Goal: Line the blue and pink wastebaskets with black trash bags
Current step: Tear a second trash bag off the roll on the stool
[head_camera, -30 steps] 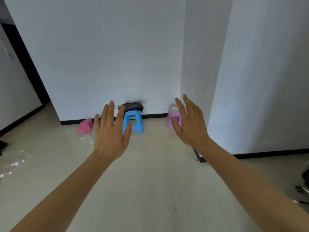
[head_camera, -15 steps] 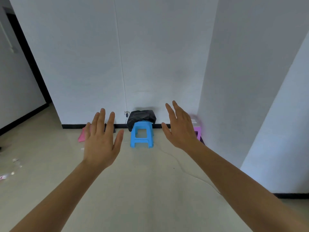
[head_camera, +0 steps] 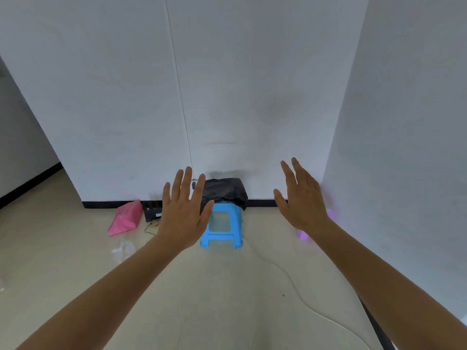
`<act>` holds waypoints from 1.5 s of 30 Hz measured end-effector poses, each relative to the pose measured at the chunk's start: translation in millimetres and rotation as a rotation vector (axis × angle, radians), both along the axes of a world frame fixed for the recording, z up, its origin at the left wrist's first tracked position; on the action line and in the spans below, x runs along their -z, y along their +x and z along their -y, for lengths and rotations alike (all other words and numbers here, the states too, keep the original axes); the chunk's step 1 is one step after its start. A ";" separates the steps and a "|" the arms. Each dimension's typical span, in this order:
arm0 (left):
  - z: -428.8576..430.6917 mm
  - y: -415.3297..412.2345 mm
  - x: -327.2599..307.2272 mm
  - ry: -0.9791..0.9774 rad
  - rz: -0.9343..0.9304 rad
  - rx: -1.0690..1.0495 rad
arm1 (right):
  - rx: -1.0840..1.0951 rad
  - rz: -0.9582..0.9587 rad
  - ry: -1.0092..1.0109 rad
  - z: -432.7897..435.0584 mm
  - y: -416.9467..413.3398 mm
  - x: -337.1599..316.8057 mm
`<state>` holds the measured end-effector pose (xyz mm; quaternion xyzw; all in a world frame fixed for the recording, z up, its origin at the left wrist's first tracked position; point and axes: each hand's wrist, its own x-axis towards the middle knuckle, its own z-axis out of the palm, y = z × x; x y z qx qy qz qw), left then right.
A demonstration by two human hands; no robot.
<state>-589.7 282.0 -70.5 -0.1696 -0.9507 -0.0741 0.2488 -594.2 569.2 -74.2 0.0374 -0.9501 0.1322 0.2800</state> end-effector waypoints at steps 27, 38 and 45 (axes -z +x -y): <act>54.7 -724.9 164.4 -0.201 0.486 -0.104 | 0.073 0.575 0.099 24.4 -720.1 165.3; 12.1 -806.4 385.6 -0.210 0.795 -0.042 | 0.050 0.832 0.045 39.6 -789.3 389.3; 2.9 -809.2 544.5 -0.293 0.936 -0.068 | 0.000 0.883 0.103 49.7 -796.4 537.4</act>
